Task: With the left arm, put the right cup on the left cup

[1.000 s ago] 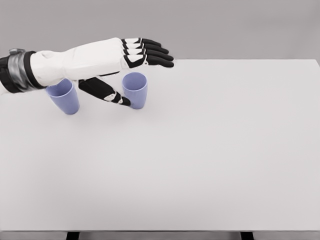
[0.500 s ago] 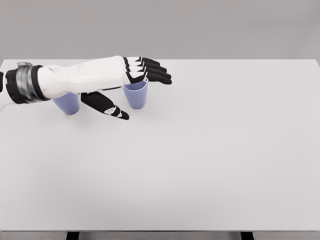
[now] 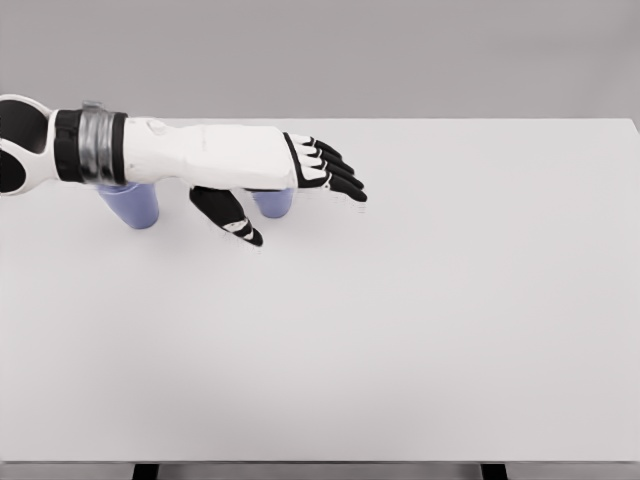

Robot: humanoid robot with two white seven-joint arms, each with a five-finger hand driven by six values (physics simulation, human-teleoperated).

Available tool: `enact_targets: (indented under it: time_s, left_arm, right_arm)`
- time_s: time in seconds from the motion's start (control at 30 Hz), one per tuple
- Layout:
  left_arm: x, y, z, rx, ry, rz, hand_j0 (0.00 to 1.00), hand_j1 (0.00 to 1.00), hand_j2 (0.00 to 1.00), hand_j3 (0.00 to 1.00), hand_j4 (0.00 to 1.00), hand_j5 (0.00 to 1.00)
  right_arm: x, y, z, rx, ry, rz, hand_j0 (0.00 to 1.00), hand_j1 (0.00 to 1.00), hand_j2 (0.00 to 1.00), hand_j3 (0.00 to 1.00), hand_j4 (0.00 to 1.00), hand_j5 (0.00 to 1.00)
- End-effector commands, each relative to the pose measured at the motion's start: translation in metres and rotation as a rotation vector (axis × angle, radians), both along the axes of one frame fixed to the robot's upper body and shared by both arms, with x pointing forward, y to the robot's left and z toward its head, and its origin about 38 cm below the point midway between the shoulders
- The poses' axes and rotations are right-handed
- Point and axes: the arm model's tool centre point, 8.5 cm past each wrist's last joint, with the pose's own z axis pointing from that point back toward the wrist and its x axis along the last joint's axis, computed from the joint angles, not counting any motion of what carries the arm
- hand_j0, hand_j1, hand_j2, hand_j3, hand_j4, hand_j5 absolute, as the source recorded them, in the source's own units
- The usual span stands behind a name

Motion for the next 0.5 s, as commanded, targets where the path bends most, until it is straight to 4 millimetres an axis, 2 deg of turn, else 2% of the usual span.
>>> enact_targets:
  time_s: [0.0, 0.1, 0.17, 0.2, 0.27, 0.37, 0.47]
  left_arm:
    - [0.005, 0.0, -0.004, 0.047, 0.03, 0.043, 1.0, 1.0, 1.0, 1.0, 1.0, 1.0]
    - [0.023, 0.013, -0.01, 0.137, -0.041, 0.118, 1.0, 1.0, 1.0, 1.0, 1.0, 1.0]
    - [0.038, 0.025, -0.024, 0.226, -0.09, 0.164, 1.0, 1.0, 1.0, 1.0, 1.0, 1.0]
    - [0.043, 0.025, -0.022, 0.228, -0.096, 0.175, 1.0, 1.0, 1.0, 1.0, 1.0, 1.0]
    - [0.05, 0.022, -0.019, 0.227, -0.102, 0.183, 1.0, 1.0, 1.0, 1.0, 1.0, 1.0]
    - [0.06, 0.001, -0.016, 0.207, -0.106, 0.165, 1.0, 1.0, 1.0, 1.0, 1.0, 1.0]
    - [0.072, 0.008, -0.019, 0.206, -0.102, 0.195, 1.0, 1.0, 1.0, 1.0, 1.0, 1.0]
  right_arm:
    - [0.0, 0.0, 0.0, 0.001, -0.001, 0.003, 1.0, 1.0, 1.0, 1.0, 1.0, 1.0]
    - [0.0, 0.0, 0.0, 0.001, -0.001, 0.002, 1.0, 1.0, 1.0, 1.0, 1.0, 1.0]
    - [0.0, 0.0, 0.0, 0.001, -0.001, 0.002, 1.0, 1.0, 1.0, 1.0, 1.0, 1.0]
    - [0.0, 0.0, 0.0, 0.001, -0.001, 0.0, 1.0, 1.0, 1.0, 1.0, 1.0, 1.0]
    - [0.0, 0.0, 0.0, 0.001, -0.001, 0.002, 1.0, 1.0, 1.0, 1.0, 1.0, 1.0]
    - [0.0, 0.0, 0.0, 0.001, -0.001, 0.002, 1.0, 1.0, 1.0, 1.0, 1.0, 1.0]
    - [0.0, 0.0, 0.0, 0.001, -0.001, 0.002, 1.0, 1.0, 1.0, 1.0, 1.0, 1.0]
